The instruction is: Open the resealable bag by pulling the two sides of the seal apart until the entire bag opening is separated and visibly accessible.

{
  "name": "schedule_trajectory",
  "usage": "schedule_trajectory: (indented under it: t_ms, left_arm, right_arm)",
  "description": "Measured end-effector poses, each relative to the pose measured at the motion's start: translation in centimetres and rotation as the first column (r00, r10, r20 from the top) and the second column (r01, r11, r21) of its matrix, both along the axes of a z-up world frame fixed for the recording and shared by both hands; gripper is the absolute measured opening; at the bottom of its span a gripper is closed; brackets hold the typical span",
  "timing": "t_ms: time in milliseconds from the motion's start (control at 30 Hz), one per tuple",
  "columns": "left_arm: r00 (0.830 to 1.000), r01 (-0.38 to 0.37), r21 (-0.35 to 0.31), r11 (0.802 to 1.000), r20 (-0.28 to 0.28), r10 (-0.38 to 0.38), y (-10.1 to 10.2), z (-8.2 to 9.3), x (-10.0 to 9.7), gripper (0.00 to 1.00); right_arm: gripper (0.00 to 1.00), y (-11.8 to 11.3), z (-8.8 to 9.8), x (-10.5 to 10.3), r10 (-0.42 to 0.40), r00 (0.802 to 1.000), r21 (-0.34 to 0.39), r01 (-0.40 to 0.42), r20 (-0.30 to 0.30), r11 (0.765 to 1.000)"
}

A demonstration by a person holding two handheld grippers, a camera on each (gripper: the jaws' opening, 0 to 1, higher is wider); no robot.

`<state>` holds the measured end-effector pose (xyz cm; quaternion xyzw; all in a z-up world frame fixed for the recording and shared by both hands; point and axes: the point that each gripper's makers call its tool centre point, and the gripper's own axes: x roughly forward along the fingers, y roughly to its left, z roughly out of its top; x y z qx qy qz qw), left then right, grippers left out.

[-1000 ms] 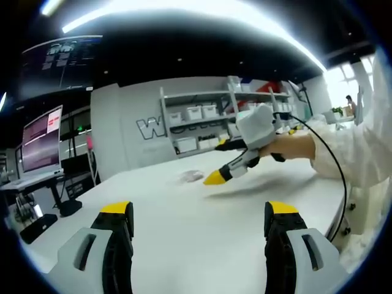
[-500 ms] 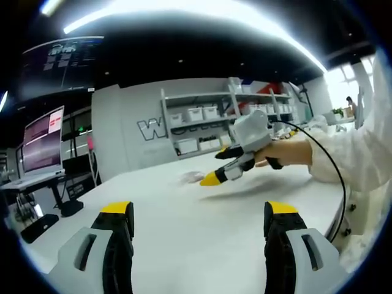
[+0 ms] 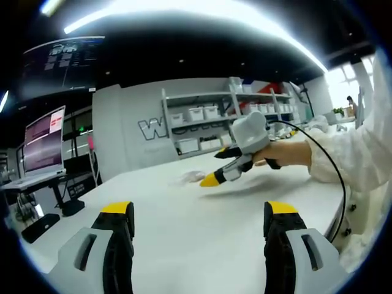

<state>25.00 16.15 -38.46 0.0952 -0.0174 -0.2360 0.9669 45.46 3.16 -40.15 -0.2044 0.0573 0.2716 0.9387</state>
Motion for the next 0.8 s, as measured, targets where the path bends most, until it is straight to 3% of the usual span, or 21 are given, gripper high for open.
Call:
schedule_trajectory:
  t_ms: [233,467,800]
  left_arm:
    - [1.0,0.002,0.001,1.0,-0.002,-0.002,-0.1,-0.1,0.0,0.86]
    - [1.0,-0.003,-0.001,1.0,0.0,0.003,0.1,-0.1,0.0,0.86]
    - [1.0,-0.004,-0.005,1.0,-0.001,0.004,0.3,-0.1,-0.1,0.86]
  right_arm:
    - [0.83,0.1,0.1,0.4,0.001,0.999,-0.083,0.002,0.039,0.997]
    - [0.83,0.3,0.1,0.7,0.006,1.0,-0.077,-0.005,0.022,0.997]
    - [0.82,0.6,0.0,1.2,0.008,0.999,-0.143,-0.002,0.042,0.99]
